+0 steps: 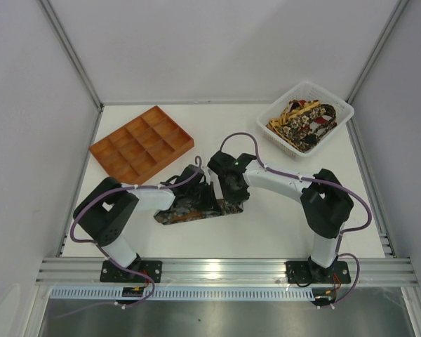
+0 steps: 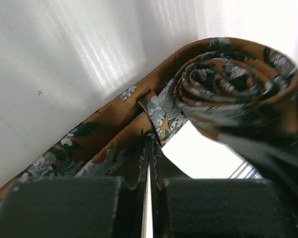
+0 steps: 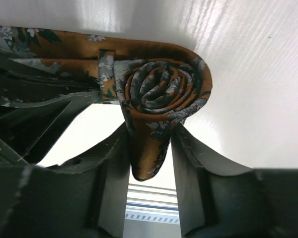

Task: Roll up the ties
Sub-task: Roll the tie

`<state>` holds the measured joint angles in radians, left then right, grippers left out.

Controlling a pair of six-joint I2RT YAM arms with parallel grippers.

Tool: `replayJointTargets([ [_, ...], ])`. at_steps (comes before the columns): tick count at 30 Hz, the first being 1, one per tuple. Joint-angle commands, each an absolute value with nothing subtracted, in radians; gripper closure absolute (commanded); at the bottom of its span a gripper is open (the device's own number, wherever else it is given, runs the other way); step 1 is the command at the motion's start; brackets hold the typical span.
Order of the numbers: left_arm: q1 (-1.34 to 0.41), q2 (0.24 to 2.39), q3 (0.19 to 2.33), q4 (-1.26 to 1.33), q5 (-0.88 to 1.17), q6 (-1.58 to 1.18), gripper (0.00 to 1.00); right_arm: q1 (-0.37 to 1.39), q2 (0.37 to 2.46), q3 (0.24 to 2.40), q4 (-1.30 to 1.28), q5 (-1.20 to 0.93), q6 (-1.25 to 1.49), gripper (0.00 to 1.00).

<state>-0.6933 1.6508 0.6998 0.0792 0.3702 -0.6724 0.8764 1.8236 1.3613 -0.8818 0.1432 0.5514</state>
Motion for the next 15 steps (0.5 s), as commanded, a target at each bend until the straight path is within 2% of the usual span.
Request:
replayJointTargets([
  [1, -0.693, 1.652, 0.692, 0.115, 0.364, -0.66, 0.98, 0.9, 1.848, 1.411, -0.89, 0.158, 0.572, 0.58],
  [8, -0.692, 1.663, 0.689, 0.132, 0.38, -0.667, 0.98, 0.913, 1.858, 1.425, -0.885, 0.138, 0.561, 0.52],
  [10, -0.692, 1.663, 0.687, 0.133, 0.379, -0.666, 0.98, 0.913, 1.855, 1.424, -0.874, 0.118, 0.554, 0.44],
  [15, -0.693, 1.666, 0.689, 0.137, 0.387, -0.667, 0.98, 0.911, 1.844, 1.413, -0.827, 0.068, 0.532, 0.39],
])
